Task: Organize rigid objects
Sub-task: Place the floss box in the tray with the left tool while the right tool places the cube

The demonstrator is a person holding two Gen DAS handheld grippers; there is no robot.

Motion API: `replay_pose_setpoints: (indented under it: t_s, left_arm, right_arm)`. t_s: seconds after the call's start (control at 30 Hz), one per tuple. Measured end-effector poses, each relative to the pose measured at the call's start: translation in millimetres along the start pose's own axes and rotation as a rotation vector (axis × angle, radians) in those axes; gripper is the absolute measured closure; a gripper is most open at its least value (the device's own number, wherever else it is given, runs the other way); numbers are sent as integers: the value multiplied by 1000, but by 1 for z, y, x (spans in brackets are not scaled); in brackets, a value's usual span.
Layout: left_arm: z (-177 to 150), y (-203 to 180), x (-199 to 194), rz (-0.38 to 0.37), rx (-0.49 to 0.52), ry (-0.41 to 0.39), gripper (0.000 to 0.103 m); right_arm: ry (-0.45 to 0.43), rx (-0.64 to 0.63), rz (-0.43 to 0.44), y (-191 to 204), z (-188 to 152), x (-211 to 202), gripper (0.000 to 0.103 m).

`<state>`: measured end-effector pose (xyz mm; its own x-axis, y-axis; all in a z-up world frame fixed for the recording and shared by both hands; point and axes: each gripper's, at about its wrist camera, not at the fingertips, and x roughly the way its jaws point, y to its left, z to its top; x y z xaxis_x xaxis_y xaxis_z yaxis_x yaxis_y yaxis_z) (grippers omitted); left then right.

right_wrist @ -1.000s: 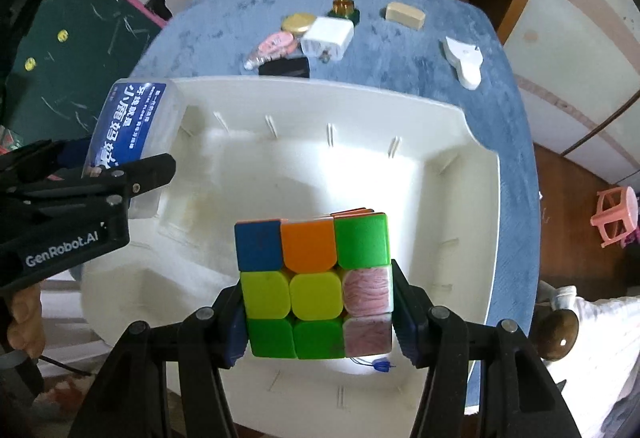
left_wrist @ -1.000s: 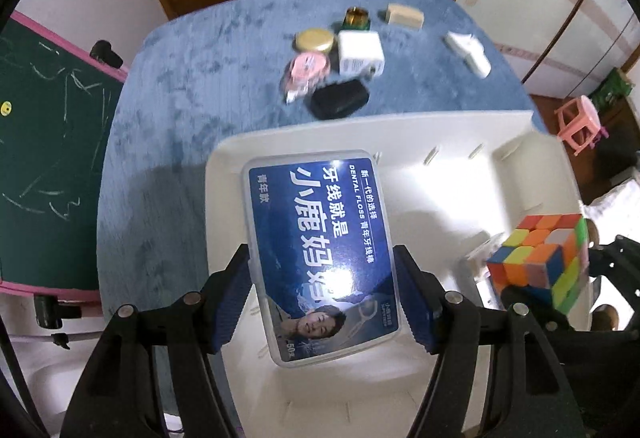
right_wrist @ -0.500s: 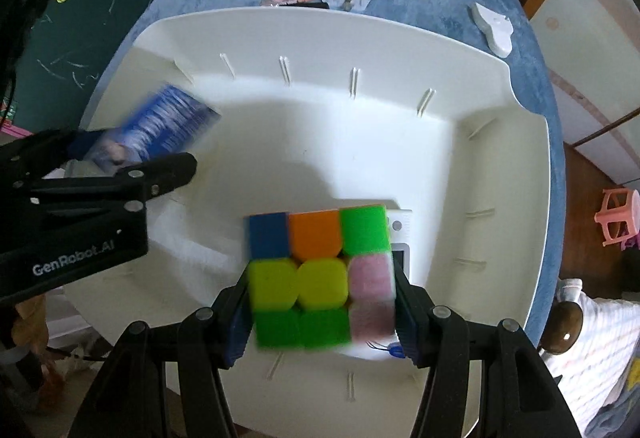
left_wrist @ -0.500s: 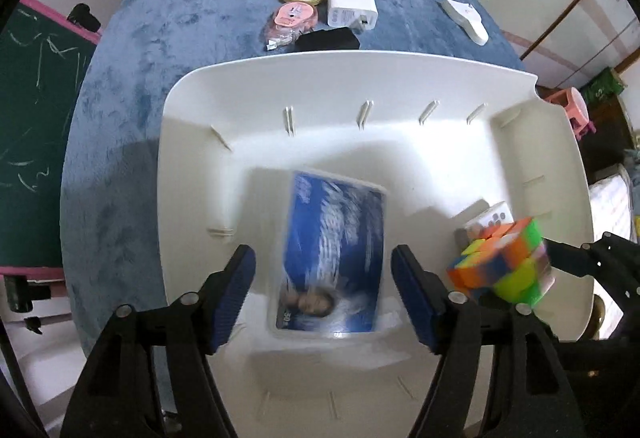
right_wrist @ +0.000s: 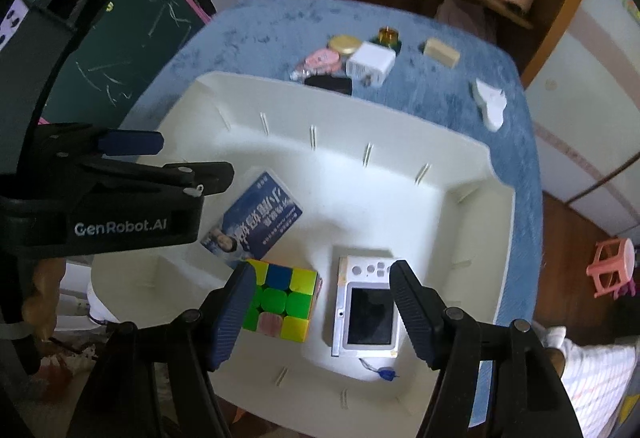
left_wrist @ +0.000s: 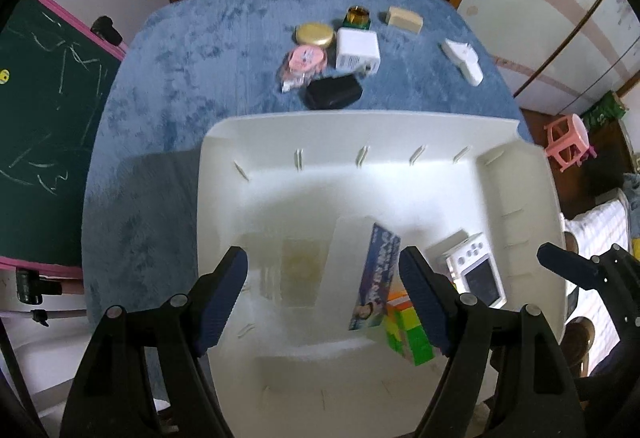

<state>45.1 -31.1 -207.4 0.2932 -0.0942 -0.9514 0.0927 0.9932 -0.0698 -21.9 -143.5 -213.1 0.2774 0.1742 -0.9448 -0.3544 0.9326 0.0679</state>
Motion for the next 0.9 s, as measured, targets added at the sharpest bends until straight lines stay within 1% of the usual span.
replay_pose_setpoints:
  t_s: [0.27, 0.47, 0.6, 0.9]
  left_arm:
    - [4, -15, -26, -1, -2, -78, 22]
    - [5, -30, -40, -5, 2, -119, 22]
    - [5, -40, -46, -9, 6, -137, 22]
    - [9, -62, -55, -12, 71, -148, 22]
  right_arm:
    - [-66, -20, -20, -12, -5, -21, 33]
    - [-101, -29, -36, -25, -12, -31, 33]
    - [-116, -19, -39, -36, -16, -37, 33]
    - [-123, 60, -18, -59, -22, -40, 33]
